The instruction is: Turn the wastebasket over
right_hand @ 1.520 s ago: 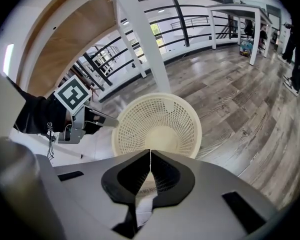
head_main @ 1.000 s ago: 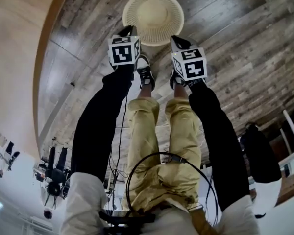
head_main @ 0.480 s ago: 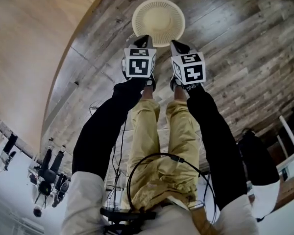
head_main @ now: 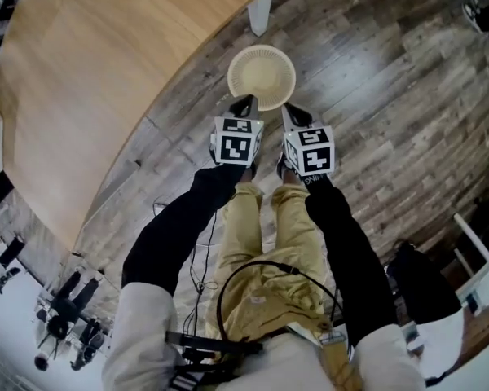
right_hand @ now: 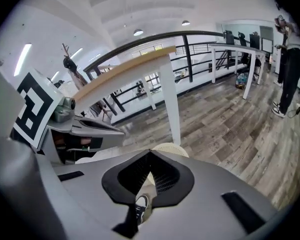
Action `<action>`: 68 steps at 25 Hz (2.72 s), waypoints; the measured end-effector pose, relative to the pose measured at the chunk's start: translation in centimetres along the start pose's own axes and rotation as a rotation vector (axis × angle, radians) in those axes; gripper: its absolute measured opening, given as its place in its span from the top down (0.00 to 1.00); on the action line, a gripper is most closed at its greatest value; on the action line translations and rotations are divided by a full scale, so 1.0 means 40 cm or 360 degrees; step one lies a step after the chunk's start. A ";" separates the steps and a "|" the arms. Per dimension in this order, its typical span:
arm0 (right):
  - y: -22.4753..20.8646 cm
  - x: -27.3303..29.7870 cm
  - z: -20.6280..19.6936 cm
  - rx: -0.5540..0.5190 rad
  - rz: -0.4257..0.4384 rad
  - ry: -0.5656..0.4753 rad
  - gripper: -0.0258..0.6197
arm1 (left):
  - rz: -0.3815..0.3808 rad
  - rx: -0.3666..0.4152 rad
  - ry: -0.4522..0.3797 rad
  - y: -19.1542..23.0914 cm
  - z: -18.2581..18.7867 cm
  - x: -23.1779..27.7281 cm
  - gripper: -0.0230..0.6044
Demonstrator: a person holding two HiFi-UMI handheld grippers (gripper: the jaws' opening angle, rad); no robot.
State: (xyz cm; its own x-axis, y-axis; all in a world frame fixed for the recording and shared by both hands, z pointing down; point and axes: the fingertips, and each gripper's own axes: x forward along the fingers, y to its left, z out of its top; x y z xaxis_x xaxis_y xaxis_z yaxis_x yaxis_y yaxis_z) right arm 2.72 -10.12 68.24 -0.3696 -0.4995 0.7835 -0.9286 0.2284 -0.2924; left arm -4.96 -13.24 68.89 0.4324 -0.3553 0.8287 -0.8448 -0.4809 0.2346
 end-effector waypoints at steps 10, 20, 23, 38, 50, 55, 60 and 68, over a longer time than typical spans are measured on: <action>0.125 -0.415 0.254 -0.0136 -0.0036 -0.0478 0.93 | -0.0053 -0.0165 -0.0341 -0.159 0.227 -0.359 0.96; 0.214 -0.792 0.495 -0.0158 -0.0081 -0.0905 0.93 | -0.0023 0.0147 -0.0784 -0.340 0.471 -0.697 0.96; 0.239 -0.888 0.553 -0.0184 -0.0085 -0.1014 0.93 | 0.0000 0.0197 -0.0926 -0.367 0.536 -0.799 0.96; 0.347 -1.144 0.790 -0.0443 -0.0108 -0.1359 0.93 | 0.0088 0.0352 -0.1311 -0.404 0.762 -1.084 0.96; 0.371 -1.204 0.928 -0.0536 -0.0144 -0.1513 0.93 | 0.0098 0.0377 -0.1530 -0.390 0.887 -1.180 0.96; 0.386 -1.193 0.937 -0.0562 -0.0134 -0.1519 0.93 | 0.0087 0.0363 -0.1553 -0.383 0.895 -1.184 0.96; 0.390 -1.211 0.954 -0.0553 -0.0142 -0.1582 0.93 | 0.0095 0.0360 -0.1579 -0.382 0.900 -1.191 0.96; 0.400 -1.210 0.959 -0.0512 -0.0122 -0.1618 0.93 | 0.0131 0.0378 -0.1633 -0.365 0.904 -1.223 0.96</action>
State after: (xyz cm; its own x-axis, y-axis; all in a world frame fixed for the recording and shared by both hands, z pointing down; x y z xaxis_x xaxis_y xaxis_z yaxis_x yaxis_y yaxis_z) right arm 4.47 -14.35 4.59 -0.3024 -0.9503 -0.0743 -0.9531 0.3023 0.0131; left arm -2.39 -17.83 6.57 0.5295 -0.8482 -0.0155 -0.8483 -0.5295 0.0001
